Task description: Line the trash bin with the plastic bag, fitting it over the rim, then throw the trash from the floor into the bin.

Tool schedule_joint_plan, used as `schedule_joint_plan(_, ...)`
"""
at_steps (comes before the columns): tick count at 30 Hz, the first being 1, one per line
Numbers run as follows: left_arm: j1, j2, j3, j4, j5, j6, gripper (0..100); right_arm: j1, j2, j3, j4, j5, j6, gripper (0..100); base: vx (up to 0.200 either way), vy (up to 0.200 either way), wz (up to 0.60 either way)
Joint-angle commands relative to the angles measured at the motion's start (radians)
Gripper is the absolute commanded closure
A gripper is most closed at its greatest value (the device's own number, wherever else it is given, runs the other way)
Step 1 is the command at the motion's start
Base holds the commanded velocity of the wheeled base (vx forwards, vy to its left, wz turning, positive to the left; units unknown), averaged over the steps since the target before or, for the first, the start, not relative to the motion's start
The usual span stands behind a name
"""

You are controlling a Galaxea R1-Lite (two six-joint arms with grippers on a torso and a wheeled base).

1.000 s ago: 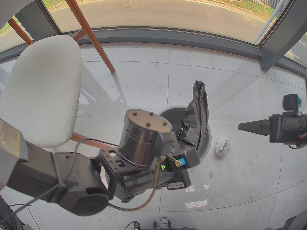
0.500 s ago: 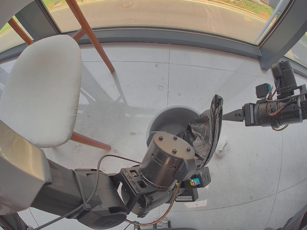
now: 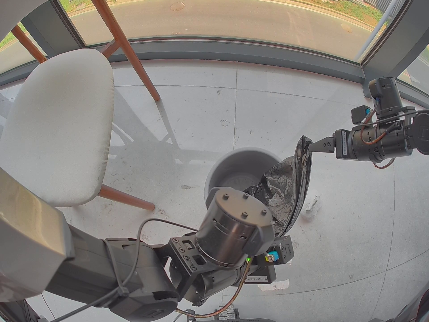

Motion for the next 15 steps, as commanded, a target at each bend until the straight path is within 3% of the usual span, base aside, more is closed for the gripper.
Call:
schedule_joint_plan(1, -0.001, 0.001, 0.003, 0.0, 0.0, 0.0, 100, 0.003, 0.059, -0.043, -0.001, 0.0, 0.001, 0, 0.0, 0.0, 0.0)
schedule_joint_plan(8, 0.0, 0.0, 0.003, 0.0, 0.0, 0.0, 100, 0.003, 0.08, -0.051, 0.006, -0.002, -0.002, 0, 0.0, 0.0, 0.0)
schedule_joint_plan(15, 0.006, 0.0, 0.0, 0.0, 0.005, 0.0, 100, 0.009, 0.059, -0.041, 0.137, 0.0, -0.019, 0, 0.0, 0.0, 0.0)
